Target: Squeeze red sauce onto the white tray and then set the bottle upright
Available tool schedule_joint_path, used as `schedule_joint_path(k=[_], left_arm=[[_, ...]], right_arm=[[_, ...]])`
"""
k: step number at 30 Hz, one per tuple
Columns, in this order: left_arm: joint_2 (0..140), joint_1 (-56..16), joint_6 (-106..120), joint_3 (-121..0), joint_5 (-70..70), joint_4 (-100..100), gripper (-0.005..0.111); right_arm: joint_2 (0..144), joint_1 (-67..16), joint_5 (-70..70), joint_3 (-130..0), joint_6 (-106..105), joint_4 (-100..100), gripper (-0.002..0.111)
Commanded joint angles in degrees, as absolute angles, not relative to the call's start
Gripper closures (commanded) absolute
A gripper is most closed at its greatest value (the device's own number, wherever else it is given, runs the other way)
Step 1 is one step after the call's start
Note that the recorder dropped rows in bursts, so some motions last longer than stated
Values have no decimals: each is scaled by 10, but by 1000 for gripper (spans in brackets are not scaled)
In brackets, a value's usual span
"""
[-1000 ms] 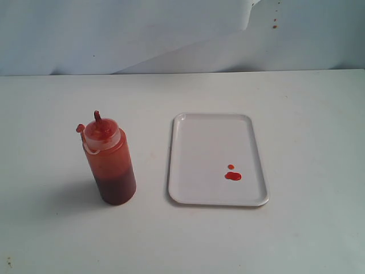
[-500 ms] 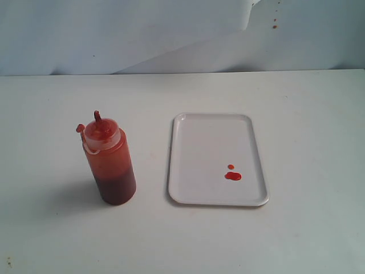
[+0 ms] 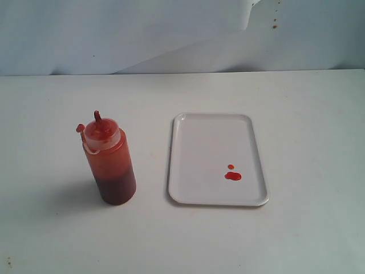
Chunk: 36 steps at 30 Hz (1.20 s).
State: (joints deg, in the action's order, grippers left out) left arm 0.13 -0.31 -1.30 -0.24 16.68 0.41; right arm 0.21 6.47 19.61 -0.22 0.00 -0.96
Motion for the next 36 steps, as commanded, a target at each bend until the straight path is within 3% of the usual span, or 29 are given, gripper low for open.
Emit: schedule_joint_path(k=[1, 10, 36], left_arm=[[0, -6, -15, 0, 163, 4, 107], [0, -6, -15, 0, 163, 4, 107], [0, -6, -15, 0, 163, 4, 107]], right_arm=[[0, 44, 198, 0, 0, -9, 108], [0, 4, 197, 0, 0, -4, 108], [0, 6, 197, 0, 0, -4, 108]])
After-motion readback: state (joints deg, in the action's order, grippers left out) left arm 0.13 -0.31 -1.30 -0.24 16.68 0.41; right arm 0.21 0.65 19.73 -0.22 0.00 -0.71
